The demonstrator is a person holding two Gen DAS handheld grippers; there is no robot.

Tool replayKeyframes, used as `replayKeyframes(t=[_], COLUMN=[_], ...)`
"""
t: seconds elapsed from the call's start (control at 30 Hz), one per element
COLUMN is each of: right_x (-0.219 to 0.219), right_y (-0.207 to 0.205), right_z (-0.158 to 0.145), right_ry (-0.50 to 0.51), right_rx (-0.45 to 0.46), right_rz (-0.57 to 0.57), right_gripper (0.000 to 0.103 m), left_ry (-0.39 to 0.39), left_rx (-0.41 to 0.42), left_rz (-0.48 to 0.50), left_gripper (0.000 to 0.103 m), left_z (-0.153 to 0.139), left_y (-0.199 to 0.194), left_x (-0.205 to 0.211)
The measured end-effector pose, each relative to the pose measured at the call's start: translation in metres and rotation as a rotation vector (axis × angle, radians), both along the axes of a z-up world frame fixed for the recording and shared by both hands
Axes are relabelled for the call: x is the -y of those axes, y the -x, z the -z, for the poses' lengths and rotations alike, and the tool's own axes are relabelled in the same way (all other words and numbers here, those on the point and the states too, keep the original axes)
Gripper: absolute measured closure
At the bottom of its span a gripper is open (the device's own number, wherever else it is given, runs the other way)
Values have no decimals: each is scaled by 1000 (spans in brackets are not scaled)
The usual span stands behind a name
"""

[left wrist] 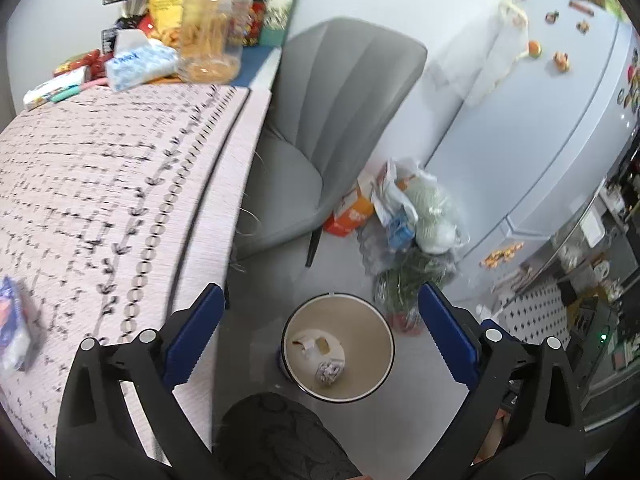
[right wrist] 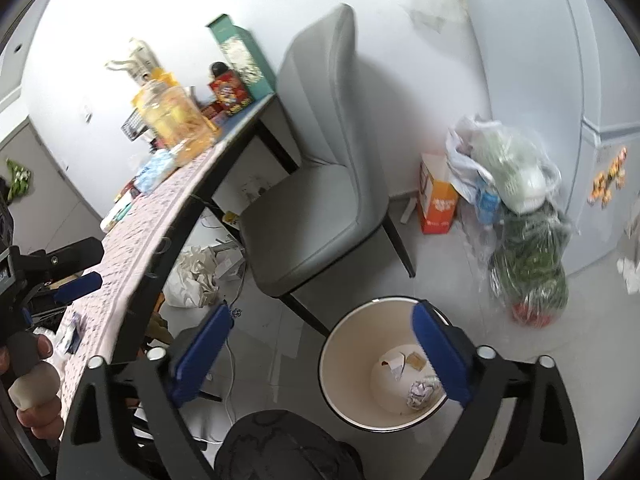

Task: Collect trash
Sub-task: 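Move both grippers back over the table toward the white tissues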

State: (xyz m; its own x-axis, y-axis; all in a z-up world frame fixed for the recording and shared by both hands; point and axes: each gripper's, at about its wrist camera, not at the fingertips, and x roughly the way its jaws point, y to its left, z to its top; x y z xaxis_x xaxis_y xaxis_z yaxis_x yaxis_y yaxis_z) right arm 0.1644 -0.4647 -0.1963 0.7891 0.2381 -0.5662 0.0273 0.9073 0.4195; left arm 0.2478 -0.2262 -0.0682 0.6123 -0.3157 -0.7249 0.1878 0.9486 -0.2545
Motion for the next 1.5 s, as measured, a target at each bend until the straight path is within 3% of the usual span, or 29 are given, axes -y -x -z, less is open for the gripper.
replayKeyframes(t=[0.37, 0.7, 1.23, 1.5], right_x=[-58, -113, -176, -189], right_y=[19, 33, 48, 63], right_z=[-59, -91, -104, -107], right_ry=[63, 104, 75, 92], right_rx=[95, 131, 146, 188], right_rz=[-20, -61, -135, -197], right_gripper=[7, 7, 7, 7], left_ry=[99, 127, 80, 72], left_rx=[129, 271, 382, 375], left_rz=[-83, -265, -342, -332], left_gripper=[6, 6, 6, 6], left_z=[-40, -65, -76, -67], left_y=[47, 87, 145, 169], left_x=[-73, -135, -183, -203])
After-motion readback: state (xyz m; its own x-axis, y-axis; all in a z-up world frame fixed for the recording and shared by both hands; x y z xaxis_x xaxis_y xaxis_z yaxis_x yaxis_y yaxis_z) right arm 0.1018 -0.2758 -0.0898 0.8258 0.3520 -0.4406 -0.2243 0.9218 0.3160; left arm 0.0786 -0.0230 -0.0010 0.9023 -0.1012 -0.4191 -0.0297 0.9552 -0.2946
